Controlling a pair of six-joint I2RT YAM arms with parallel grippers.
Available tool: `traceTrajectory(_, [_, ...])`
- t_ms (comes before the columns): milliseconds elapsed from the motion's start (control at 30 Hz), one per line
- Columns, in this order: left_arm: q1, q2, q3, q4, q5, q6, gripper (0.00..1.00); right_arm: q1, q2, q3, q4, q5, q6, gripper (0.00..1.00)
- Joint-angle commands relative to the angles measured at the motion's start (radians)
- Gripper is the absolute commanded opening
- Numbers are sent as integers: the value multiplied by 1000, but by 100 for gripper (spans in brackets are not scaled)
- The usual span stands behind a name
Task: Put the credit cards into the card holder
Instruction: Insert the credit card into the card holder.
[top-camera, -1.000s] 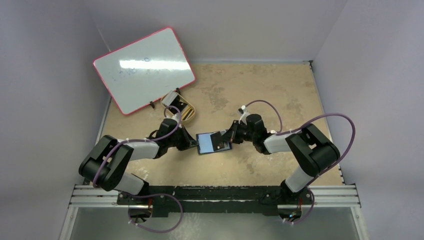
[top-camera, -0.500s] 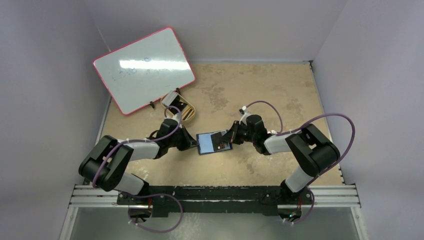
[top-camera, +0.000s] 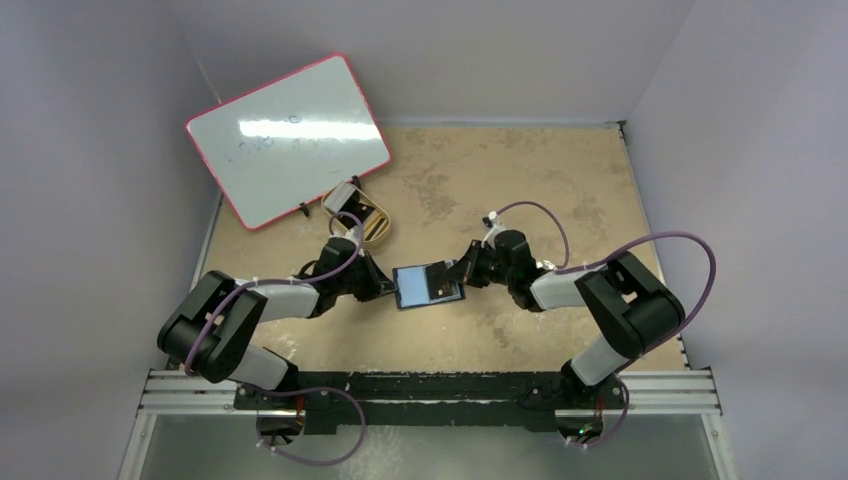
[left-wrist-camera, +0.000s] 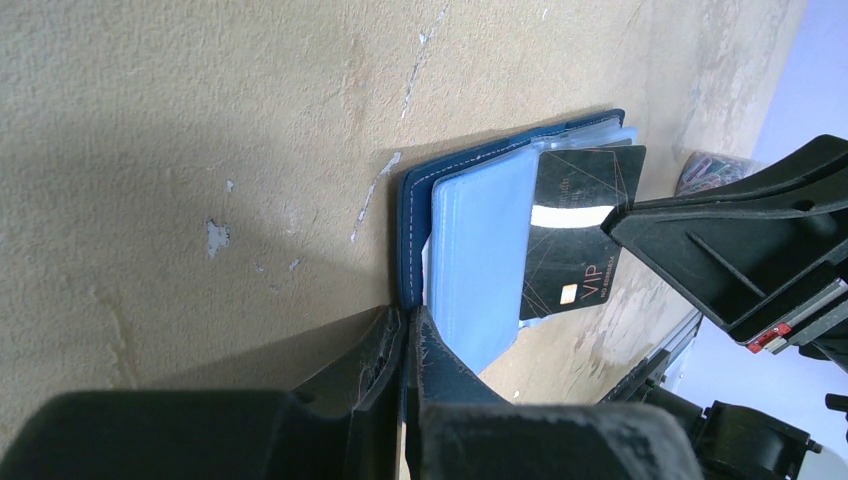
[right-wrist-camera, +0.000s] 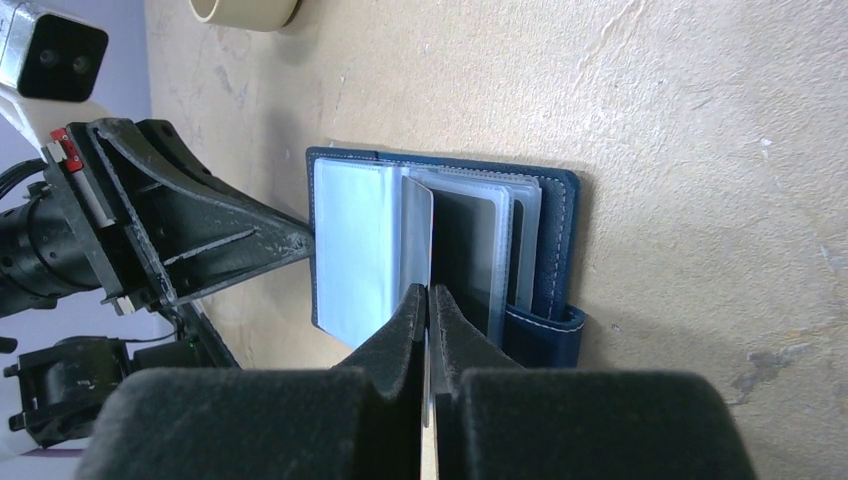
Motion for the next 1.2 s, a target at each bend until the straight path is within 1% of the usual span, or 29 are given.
traceTrajectory(0, [-9, -5, 4, -34, -29, 7, 0, 3, -14, -5, 20, 49, -19, 0])
traceTrajectory(267, [-10, -1, 6, -34, -31, 5, 0, 3, 27, -18, 75, -3, -9, 0])
traceTrajectory(767, [-14, 6, 6, -27, -33, 2, 0, 3, 34, -32, 157, -59, 6, 0])
traceTrajectory(1167, [-17, 6, 8, -29, -36, 1, 0, 3, 35, -36, 179, -73, 12, 0])
